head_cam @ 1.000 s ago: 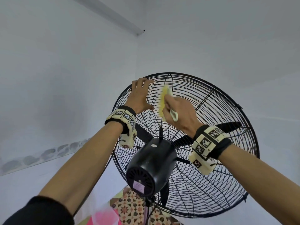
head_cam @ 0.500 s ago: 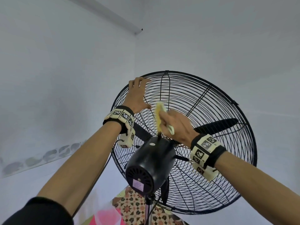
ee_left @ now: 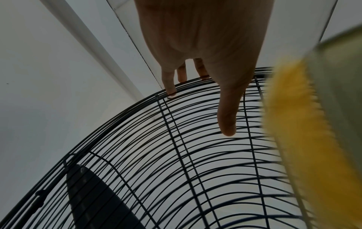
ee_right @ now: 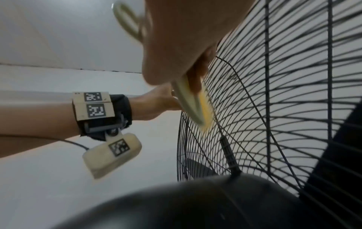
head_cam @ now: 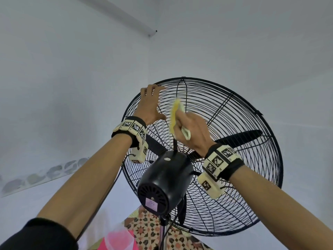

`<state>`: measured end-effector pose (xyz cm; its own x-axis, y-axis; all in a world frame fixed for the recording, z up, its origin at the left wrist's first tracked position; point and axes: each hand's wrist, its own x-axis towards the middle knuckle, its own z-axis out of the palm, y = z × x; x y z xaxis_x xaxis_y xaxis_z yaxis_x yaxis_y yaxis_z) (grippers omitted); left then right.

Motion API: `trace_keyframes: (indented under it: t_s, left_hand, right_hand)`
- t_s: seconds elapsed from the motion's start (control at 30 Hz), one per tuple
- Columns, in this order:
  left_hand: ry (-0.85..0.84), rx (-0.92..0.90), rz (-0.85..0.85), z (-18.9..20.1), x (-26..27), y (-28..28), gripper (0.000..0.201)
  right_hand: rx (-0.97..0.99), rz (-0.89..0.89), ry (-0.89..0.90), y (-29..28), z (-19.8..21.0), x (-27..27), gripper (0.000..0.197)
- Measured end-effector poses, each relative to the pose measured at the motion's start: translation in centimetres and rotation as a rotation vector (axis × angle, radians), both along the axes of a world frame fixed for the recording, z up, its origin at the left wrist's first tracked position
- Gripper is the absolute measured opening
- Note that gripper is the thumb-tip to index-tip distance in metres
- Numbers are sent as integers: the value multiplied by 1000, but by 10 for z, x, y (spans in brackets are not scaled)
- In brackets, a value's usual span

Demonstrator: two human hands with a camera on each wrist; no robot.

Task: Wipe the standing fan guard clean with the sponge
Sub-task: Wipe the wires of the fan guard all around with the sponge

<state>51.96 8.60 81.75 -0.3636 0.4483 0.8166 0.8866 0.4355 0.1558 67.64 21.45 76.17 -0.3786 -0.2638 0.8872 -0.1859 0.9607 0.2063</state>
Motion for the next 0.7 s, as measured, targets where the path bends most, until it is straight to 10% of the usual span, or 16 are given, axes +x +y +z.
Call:
trace_keyframes:
  t_s: [0.1, 0.27, 0.43, 0.7]
  left_hand:
    - [-1, -4, -2, 1, -1, 0, 114]
    - [5, 13, -6, -1, -6, 2, 113]
    - [1, -14, -8, 1, -6, 3, 112]
    - [-41, -51, 111, 6, 16, 4, 115]
  right_hand:
    - [174, -99, -305, 8, -17, 2, 14]
    - [-78, -50, 65, 1, 3, 4, 9]
    - [110, -115, -332, 10, -25, 3, 15]
    - [-230, 55, 30, 5, 67, 29, 13]
